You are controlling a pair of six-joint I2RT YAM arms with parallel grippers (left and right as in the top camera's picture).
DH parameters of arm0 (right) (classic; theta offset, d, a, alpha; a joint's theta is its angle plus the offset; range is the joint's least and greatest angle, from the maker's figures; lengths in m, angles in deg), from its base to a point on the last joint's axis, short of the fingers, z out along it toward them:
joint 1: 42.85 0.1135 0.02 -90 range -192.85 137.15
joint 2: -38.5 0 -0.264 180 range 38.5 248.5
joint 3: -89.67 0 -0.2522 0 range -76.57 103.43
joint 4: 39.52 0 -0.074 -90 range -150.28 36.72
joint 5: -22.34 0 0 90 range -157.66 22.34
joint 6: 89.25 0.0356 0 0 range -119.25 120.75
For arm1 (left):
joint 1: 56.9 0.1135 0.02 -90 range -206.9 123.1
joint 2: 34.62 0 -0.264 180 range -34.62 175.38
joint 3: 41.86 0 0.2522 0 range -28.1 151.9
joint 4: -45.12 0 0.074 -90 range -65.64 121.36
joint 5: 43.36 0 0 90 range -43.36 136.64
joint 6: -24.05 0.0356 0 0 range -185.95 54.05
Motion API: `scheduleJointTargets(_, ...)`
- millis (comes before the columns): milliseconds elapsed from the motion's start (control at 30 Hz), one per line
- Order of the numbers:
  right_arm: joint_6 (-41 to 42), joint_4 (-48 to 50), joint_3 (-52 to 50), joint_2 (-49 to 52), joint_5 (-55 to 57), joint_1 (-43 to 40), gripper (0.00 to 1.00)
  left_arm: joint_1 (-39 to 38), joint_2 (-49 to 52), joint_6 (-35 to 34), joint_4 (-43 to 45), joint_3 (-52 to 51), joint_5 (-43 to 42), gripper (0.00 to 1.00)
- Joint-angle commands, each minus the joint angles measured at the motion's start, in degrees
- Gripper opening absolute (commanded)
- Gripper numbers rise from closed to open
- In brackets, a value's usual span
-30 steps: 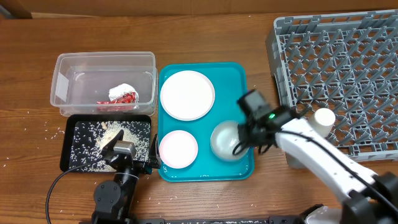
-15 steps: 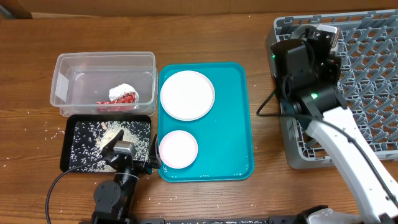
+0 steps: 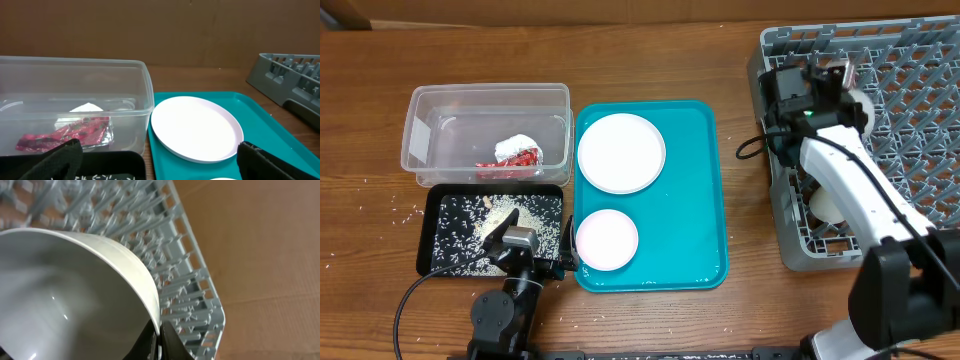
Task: Sort waste into correct bins and load items into the dishwasher
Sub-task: 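Grasp the pink bowl with the right gripper and place it in the rack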
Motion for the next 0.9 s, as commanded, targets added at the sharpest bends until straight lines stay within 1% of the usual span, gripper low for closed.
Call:
scheduleJointTargets(0,1.40,-1.81,0.11,1.46,-1.05,0.35,0.04,0.42,-0.61,1.01,0.09,-0.33,-0.42,1.00)
scheduleJointTargets(200,3.72,-5.90,0.11,1.46,-1.97,3.52,0.05,0.42,-0.61,1.01,0.09,-0.35,-0.42,1.00)
scheduleJointTargets(300,4.74,-7.74,0.15,1.44,-3.15,5.70,0.19,0.42,-0.61,1.01,0.09,-0.33,-0.42,1.00)
scheduleJointTargets(333,6.21,-8.92,0.28,1.44,-3.17,6.05,0.24,0.42,-0.61,1.01,0.09,-0.35,-0.42,1.00)
scheduleJointTargets(367,9.09,-11.69,0.68,1.20,-3.85,6.64,0.32,0.42,-0.61,1.01,0.09,-0.35,-0.42,1.00)
scheduleJointTargets(400,10.05,-13.49,1.20,1.05,-5.29,6.95,0.38,0.42,-0.61,1.01,0.09,-0.33,-0.42,1.00)
scheduleJointTargets(433,10.67,-14.97,1.81,0.92,-6.88,7.23,0.41,0.42,-0.61,1.01,0.09,-0.35,-0.42,1.00)
scheduleJointTargets(467,11.96,-18.40,3.45,0.74,-10.60,8.00,0.42,0.42,-0.61,1.01,0.09,-0.33,-0.42,1.00)
scheduleJointTargets(533,15.78,-27.12,8.79,0.57,-18.51,10.32,0.41,0.42,-0.61,1.01,0.09,-0.35,-0.42,1.00)
scheduleJointTargets(600,19.06,-31.78,12.79,0.46,-23.08,12.00,0.41,0.42,-0.61,1.01,0.09,-0.35,-0.42,1.00)
scheduleJointTargets(633,20.31,-33.79,15.78,0.28,-27.26,13.22,0.41,0.42,-0.61,1.01,0.09,-0.35,-0.42,1.00)
scheduleJointTargets(667,20.22,-34.03,17.38,0.17,-30.75,13.94,0.41,0.42,-0.61,1.01,0.09,-0.35,-0.42,1.00)
scheduleJointTargets(733,20.13,-33.31,20.92,0.04,-42.25,16.17,0.42,0.42,-0.61,1.01,0.09,-0.35,-0.42,1.00)
scheduleJointTargets(833,17.88,-28.63,21.29,0.31,-61.68,19.06,0.44,0.42,-0.61,1.01,0.09,-0.35,-0.42,1.00)
scheduleJointTargets(867,17.27,-27.65,21.03,0.44,-65.44,19.82,0.44,0.42,-0.61,1.01,0.09,-0.35,-0.42,1.00)
